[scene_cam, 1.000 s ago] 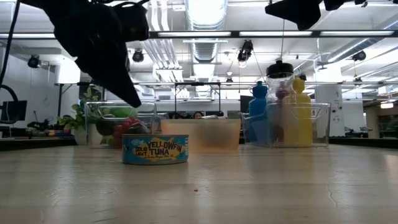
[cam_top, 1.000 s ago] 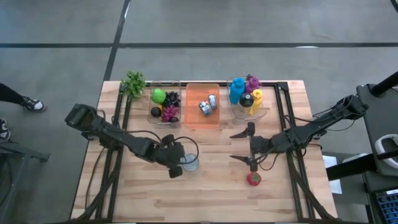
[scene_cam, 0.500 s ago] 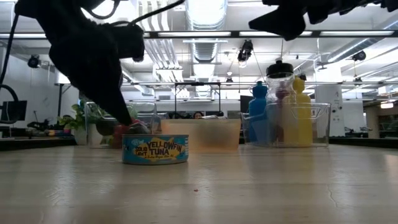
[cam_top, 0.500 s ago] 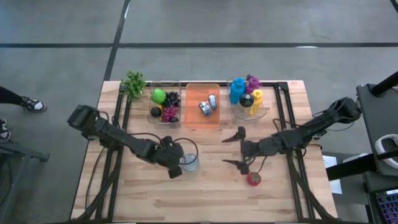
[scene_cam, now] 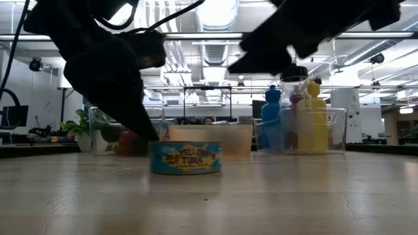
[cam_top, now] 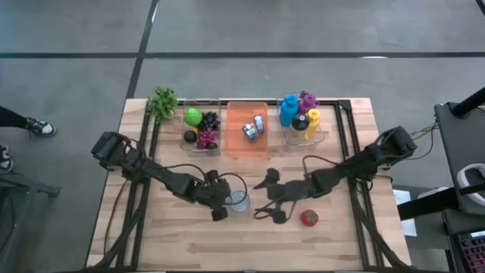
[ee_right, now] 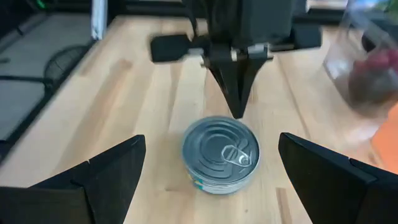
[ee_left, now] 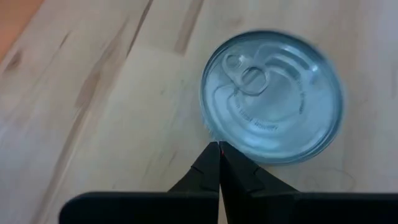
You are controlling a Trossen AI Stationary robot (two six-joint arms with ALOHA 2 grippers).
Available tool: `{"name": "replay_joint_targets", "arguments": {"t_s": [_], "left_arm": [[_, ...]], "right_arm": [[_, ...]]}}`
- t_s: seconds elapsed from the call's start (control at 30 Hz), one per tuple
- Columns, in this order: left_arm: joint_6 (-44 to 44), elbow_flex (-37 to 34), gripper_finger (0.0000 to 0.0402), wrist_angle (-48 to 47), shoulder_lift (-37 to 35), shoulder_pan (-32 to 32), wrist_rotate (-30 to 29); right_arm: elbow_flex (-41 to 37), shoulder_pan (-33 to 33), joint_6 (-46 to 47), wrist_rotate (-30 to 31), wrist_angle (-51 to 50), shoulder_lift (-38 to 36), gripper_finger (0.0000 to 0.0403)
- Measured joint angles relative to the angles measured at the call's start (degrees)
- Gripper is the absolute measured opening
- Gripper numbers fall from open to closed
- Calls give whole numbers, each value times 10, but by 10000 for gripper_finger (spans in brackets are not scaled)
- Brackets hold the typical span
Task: Pick & Place Food Item
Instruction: Put the yellow and blue tuna can into the orange bin
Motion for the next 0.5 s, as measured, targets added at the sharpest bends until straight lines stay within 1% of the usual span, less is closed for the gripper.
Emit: {"name": "replay_joint_targets", "arguments": {"t_s": [0.07, 0.13, 0.23, 0.3, 0.4, 0.5], "left_arm": [[17, 0, 3, 22, 4, 0, 2], [31, 0, 3, 36, 5, 0, 8], [37, 1, 3, 40, 5, 0, 9], [37, 1, 3, 40, 4, 0, 8], [37, 1, 3, 39, 4, 0, 8], [39, 1, 3, 40, 4, 0, 8]], "right_arm": [[20, -7, 12, -7, -17, 27, 366], [43, -16, 29, -26, -37, 49, 366], [72, -26, 34, -40, -71, 72, 366], [84, -28, 34, -41, -92, 80, 366], [95, -28, 33, -43, -97, 89, 365], [97, -28, 38, -43, -96, 88, 353]]}}
